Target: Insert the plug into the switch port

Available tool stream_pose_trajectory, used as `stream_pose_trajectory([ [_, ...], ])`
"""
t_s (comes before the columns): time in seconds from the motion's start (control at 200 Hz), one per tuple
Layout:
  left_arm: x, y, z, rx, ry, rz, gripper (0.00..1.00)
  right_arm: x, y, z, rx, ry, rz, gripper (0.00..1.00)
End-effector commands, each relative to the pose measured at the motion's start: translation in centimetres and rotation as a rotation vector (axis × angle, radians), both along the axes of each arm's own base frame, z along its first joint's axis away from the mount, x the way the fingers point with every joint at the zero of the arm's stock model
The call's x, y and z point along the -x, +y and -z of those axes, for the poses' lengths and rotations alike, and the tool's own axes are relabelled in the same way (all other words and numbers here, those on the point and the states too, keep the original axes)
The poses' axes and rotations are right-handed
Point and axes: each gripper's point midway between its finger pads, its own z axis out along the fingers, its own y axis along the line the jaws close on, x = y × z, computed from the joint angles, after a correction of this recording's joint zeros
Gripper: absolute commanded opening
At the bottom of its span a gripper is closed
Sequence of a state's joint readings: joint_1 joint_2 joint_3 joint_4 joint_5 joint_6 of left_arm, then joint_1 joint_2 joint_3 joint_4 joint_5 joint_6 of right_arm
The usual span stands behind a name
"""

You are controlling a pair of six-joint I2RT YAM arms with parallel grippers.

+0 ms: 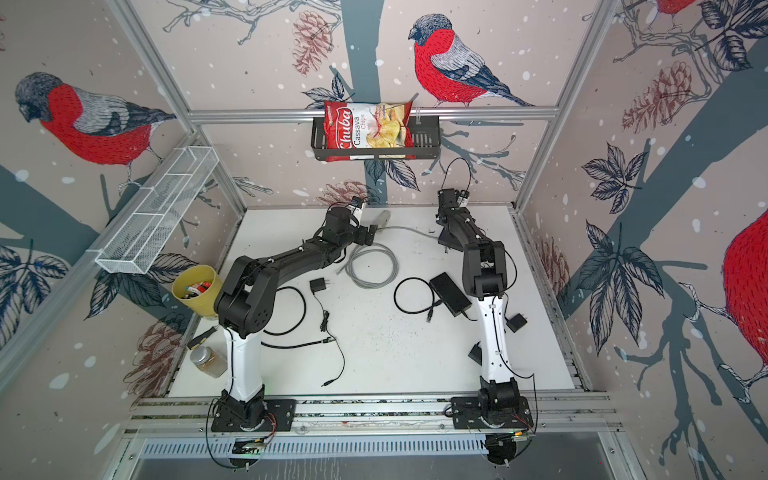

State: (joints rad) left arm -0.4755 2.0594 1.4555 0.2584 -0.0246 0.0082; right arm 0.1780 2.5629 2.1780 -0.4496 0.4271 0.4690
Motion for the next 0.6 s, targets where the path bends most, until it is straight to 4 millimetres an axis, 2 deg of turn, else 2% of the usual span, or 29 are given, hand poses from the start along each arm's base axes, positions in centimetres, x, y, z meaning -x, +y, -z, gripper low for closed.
stream_pose_trajectory([
  [0.0,-0.3,0.1,-0.5,0.009,-0.011,-0.018,0.97,4.0,0.2,5.1,-0.086,0.22,-0.009,0.89],
  [0.12,-0.6,0.8,-1.1,0.0,-0.025,-0.053,0.97,3.5,1.1,3.5,-0.095,0.188,-0.064,0.91],
  [0.245,-0.9,1.9,-1.4,-0.016,-0.037,-0.115,0.97,3.4,3.5,-0.7,-0.105,0.108,-0.151,0.94],
  [0.365,-1.3,4.9,-2.4,-0.004,-0.11,-0.272,0.97,3.9,5.9,-4.8,-0.102,0.057,-0.232,0.95],
  [0.42,-1.3,5.8,-2.5,-0.016,-0.124,-0.288,0.97,4.4,6.7,-6.2,-0.105,0.035,-0.26,0.96],
  [0.505,-1.3,7.3,-2.9,0.0,-0.129,-0.316,0.97,5.4,7.7,-7.3,-0.124,0.021,-0.291,0.96],
  [0.595,-0.8,10.6,-3.5,0.05,-0.144,-0.467,0.97,6.6,9.1,-7.4,-0.15,0.031,-0.33,0.96],
])
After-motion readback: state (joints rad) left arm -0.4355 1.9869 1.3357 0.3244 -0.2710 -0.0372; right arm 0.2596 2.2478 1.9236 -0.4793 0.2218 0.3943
